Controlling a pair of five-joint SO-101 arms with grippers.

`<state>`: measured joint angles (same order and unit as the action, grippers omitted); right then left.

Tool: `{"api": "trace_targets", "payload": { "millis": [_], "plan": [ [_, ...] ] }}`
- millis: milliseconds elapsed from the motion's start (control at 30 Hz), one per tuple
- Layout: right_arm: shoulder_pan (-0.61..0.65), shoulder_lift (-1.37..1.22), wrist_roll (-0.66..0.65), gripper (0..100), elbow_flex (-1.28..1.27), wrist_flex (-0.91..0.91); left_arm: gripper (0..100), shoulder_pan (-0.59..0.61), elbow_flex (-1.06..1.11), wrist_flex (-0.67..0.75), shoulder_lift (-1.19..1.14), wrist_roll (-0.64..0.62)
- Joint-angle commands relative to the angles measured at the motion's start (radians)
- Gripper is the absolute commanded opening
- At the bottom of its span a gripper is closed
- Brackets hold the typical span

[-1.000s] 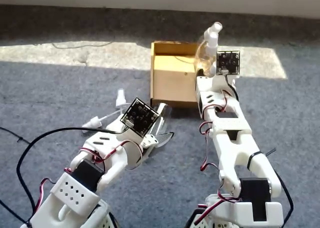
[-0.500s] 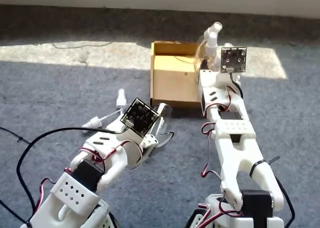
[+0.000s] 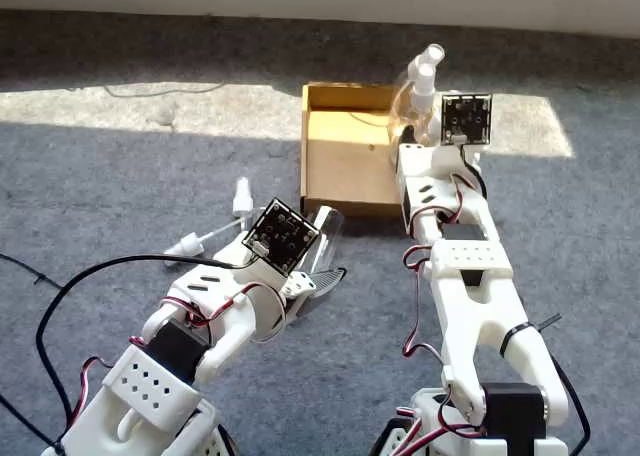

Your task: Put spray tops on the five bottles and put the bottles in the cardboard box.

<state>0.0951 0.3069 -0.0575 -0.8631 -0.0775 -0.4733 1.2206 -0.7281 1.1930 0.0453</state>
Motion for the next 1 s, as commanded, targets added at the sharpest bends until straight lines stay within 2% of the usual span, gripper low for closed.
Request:
{"api": "trace_targets", "payload": {
  "millis": [0, 100, 300, 867, 967],
  "plan": [
    [-0.012, 0.051, -0.012, 15.6, 0.013, 0.002, 26, -0.008, -0.008, 0.021, 0.018, 0.005],
    [-0.012, 0.051, -0.012, 15.9, 0.013, 0.002, 26, -0.008, -0.008, 0.021, 0.018, 0.005],
    [-0.012, 0.053, -0.012, 25.3, 0.012, -0.001, 26, -0.008, -0.008, 0.021, 0.018, 0.005],
    [-0.013, 0.079, -0.012, 25.3, 0.016, 0.008, 26, -0.008, -0.008, 0.021, 0.018, 0.005],
    [-0.008, 0.151, -0.008, 25.3, 0.035, 0.091, 26, -0.008, -0.008, 0.021, 0.018, 0.005]
  ]
}}
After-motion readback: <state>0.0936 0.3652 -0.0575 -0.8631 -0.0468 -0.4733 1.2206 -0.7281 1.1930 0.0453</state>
